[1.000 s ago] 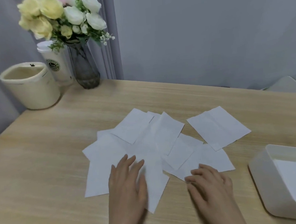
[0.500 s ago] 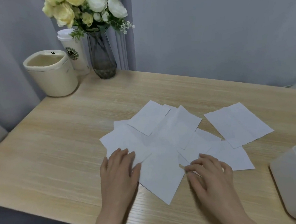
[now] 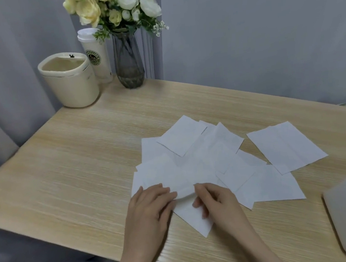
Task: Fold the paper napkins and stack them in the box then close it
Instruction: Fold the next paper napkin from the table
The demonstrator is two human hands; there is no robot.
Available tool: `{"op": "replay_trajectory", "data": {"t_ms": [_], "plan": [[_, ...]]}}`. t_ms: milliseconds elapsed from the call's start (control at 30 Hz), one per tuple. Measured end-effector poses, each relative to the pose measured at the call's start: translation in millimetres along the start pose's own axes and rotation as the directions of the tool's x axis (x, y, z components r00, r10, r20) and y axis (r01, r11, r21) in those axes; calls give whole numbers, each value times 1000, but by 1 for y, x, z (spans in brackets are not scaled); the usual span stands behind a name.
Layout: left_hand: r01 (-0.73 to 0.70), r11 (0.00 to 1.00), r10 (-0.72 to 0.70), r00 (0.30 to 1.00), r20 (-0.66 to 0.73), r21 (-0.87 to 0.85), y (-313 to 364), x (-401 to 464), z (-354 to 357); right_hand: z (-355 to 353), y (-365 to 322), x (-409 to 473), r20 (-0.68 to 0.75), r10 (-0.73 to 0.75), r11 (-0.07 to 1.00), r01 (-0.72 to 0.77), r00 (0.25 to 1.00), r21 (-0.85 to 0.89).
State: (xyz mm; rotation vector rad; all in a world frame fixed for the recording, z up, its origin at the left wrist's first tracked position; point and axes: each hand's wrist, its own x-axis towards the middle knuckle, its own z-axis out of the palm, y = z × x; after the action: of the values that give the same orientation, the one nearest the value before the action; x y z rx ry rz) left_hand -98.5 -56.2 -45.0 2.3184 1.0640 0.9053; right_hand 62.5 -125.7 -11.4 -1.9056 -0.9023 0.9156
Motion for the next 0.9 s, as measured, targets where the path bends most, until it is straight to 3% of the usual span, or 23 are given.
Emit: {"op": "replay_trajectory", "data": {"t_ms": [267,433,600,700,900], "plan": [[-58,997,61,997,43,-58,-7,-11,-9,10,-4,14,112,82,995,-89,990,55],[69,992,-68,998,15,-105,-6,-10,-12,13,1,17,49,84,994,-87,995,62],[272,953,-281,958,-55,-134,5,0,-15,7,1,12,13,80,979,-81,997,189],[398,898,-404,915,4,-188,14,6,-15,3,0,10,8,84,968,-84,996,236],[517,765,-533,843,73,-385,25,14,-8,0,-4,6,-12,48,953,-42,999,300]]}}
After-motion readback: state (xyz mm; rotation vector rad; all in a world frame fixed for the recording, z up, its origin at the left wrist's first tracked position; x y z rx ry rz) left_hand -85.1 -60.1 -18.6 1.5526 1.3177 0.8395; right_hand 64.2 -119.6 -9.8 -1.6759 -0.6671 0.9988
